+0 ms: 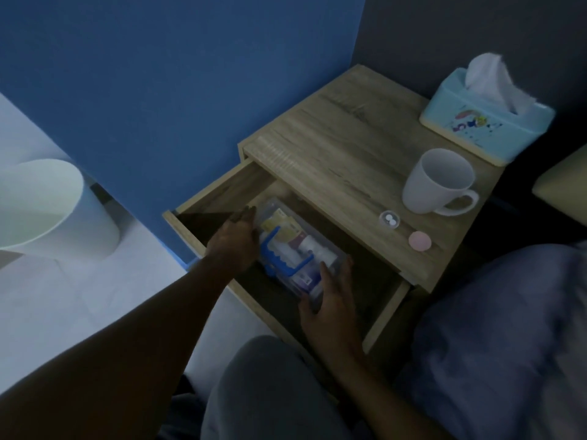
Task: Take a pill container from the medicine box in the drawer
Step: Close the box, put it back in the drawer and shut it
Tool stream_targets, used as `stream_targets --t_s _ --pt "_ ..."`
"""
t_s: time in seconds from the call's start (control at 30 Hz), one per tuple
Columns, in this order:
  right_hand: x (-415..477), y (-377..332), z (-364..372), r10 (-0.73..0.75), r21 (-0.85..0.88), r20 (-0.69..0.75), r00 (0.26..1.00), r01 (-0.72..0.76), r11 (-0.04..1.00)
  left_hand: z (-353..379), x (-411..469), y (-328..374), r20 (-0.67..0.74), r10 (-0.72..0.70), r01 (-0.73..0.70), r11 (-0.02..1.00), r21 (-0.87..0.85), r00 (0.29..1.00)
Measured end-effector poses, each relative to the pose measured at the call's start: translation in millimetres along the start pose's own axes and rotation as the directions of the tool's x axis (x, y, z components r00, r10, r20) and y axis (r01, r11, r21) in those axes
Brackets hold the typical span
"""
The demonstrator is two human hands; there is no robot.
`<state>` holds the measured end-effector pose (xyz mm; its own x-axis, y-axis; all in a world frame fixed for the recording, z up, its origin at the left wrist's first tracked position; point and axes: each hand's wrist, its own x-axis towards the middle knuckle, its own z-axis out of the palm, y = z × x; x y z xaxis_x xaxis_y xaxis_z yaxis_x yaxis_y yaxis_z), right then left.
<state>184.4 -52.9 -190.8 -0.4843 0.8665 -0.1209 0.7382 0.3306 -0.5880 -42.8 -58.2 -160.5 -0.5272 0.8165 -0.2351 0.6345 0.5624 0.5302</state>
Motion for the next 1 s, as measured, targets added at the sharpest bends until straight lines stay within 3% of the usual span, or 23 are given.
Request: stream_targets --t_s 0.07,0.17,0.3,0.53,0.6,0.7,0.83,1.0 --pt "2 3 -5 -0.041 -0.082 0.063 0.997 0.046 0.996 9 -10 3 -0.036 0.104 -0.096 0.978 0.184 0.994" --pt "5 3 -12 -0.055 -0.188 0.175 0.983 0.088 0.978 20 -19 6 0.056 0.141 -0.152 0.939 0.309 0.988" --pt "7 -2 -17 -0.063 -0.230 0.204 0.977 0.110 0.967 22 -16 6 0.138 0.097 -0.142 0.917 0.373 0.986" --pt "11 -2 -28 -0.077 -0.187 0.228 0.971 0.121 0.975 18 -16 6 0.138 0.099 -0.143 0.922 0.361 0.985" --pt "11 1 -34 -0.092 -0.090 0.190 0.977 0.111 0.990 16 -24 7 0.110 0.114 -0.144 0.937 0.319 0.987" --pt "9 8 -45 -0.184 0.007 0.012 0.983 0.184 0.983 13 -41 6 0.067 0.128 -0.141 0.954 0.263 0.990" --pt "9 23 -66 -0.270 -0.126 -0.161 0.949 0.252 0.960 10 -67 0 -0.050 0.162 -0.142 0.951 0.274 0.986" --pt "16 48 -96 -0.293 -0.342 -0.131 0.947 0.234 0.910 10 -97 -6 -0.183 0.077 -0.040 0.980 0.196 0.980"
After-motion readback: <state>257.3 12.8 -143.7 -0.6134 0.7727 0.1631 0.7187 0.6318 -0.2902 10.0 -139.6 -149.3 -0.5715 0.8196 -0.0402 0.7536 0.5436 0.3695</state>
